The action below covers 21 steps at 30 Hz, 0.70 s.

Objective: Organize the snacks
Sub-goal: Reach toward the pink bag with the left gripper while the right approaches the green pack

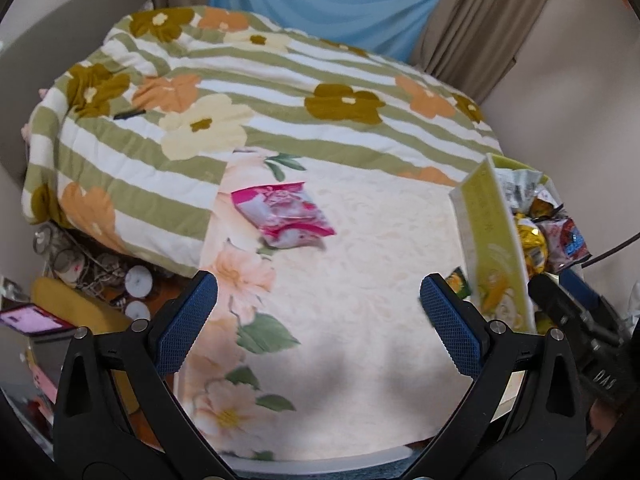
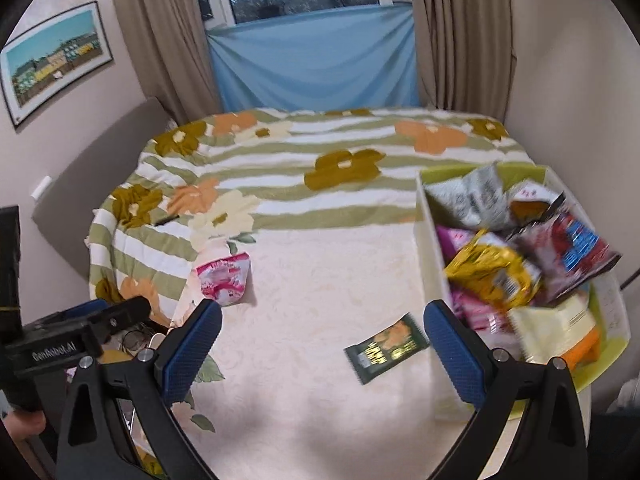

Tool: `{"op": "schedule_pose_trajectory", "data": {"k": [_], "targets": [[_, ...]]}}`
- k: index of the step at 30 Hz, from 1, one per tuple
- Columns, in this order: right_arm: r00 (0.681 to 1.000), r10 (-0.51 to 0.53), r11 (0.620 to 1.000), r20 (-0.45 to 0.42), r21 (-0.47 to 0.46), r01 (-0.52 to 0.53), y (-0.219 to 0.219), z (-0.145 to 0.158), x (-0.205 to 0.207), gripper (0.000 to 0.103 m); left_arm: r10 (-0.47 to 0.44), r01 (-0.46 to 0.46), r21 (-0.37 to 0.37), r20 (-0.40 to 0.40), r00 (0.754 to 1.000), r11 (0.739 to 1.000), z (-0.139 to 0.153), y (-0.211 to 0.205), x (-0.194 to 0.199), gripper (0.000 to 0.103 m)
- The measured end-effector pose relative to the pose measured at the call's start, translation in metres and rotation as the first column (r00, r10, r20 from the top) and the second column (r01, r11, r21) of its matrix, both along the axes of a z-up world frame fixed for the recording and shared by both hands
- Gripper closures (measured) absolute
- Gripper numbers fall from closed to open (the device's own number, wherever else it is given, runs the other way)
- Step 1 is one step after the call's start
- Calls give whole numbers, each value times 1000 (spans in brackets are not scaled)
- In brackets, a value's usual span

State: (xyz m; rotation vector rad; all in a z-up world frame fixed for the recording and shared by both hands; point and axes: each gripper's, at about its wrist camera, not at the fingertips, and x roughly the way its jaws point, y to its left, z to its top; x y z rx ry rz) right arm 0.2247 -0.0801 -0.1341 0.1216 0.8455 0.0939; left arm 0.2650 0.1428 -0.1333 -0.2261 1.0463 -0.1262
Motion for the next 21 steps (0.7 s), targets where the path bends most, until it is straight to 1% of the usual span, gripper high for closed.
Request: {"op": "schedule_pose_trajectory", "data": {"k": [5,9,12,17,20,21], "targets": [[991,-126,992,-42,-35,125,16,-31,9,2,-36,34,-28,-77,996,999,-30,18,42,2],[970,-227,974,-86,-33,225,16,-61,12,2,-40,32,-61,-137,990,998,-62,23,75,2],[956,-273,962,-103,-53,269,15,-80,11,2,-34,16,-94,-191,981,995,-91,22,101,2],[936,-329,943,-125,-98,319,12,-111,14,2,-5,-21,-99,-259,966,995,-131,19,132,2],[919,-364,931,-150,-90,354,7,-129,18,2,2,-39,-118,-299,954,992,-150,20,144,2],[915,-371,928,-155,-83,362,5,-134,19,2,7,-44,-112,-311,951,993,-155,19,149,2]]}}
